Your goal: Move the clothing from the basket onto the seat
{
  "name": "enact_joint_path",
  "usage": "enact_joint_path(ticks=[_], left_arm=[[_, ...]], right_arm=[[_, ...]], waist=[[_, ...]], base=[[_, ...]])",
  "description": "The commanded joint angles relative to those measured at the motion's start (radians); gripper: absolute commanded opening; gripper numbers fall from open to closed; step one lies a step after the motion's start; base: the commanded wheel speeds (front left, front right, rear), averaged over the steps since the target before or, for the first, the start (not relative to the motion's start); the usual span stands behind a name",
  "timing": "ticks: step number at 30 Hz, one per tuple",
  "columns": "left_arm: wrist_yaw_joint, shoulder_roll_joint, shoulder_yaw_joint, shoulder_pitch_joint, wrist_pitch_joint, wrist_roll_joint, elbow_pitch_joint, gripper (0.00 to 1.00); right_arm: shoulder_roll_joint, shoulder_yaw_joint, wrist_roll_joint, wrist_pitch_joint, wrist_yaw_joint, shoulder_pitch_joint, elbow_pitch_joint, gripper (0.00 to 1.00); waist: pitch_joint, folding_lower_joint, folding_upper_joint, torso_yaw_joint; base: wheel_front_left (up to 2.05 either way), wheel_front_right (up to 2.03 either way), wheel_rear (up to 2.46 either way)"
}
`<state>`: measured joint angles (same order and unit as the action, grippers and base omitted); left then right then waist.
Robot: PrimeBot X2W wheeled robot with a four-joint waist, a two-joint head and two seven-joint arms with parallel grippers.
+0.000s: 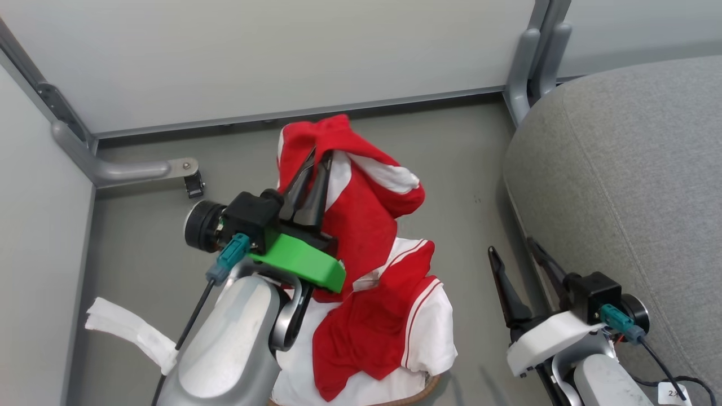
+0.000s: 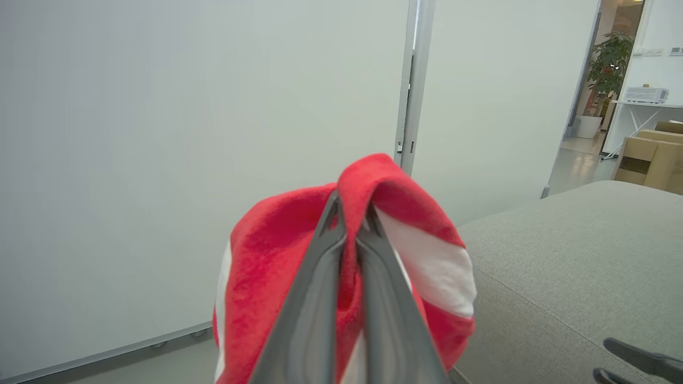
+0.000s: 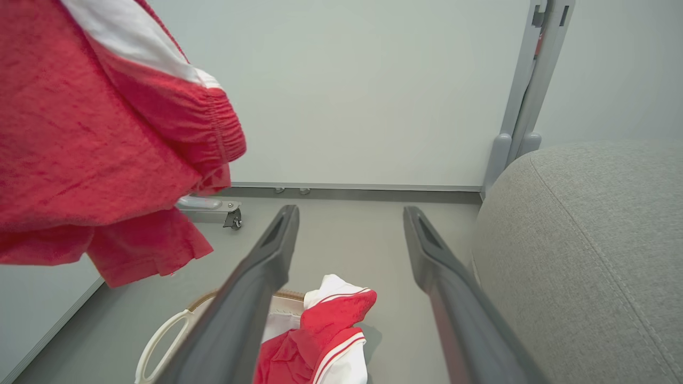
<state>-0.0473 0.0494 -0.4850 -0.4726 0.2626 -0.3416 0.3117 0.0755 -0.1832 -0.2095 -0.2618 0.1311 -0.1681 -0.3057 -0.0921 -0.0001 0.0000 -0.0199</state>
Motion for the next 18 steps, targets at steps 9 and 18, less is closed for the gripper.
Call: enact_joint_path(ticks=[9, 18], left_arm=[[0.034, 0.003, -0.037, -0.038, 0.004, -0.021, -0.036, 0.0], [0.049, 0.003, -0.067, -0.03, 0.004, -0.052, -0.029, 0.0]], right_arm=[[-0.002, -0.071, -0.009, -0.005, -0.001, 0.001, 0.024, 1.0], [-0.001, -0.257, -0.064, -0.005, -0.001, -0.116, 0.078, 1.0]], waist=[[0.01, 0.0001, 0.0, -0.01], [-0.004, 0.0001, 0.0, 0.001]], base=[[0.0, 0.0, 0.0], [0.0, 0.0, 0.0]])
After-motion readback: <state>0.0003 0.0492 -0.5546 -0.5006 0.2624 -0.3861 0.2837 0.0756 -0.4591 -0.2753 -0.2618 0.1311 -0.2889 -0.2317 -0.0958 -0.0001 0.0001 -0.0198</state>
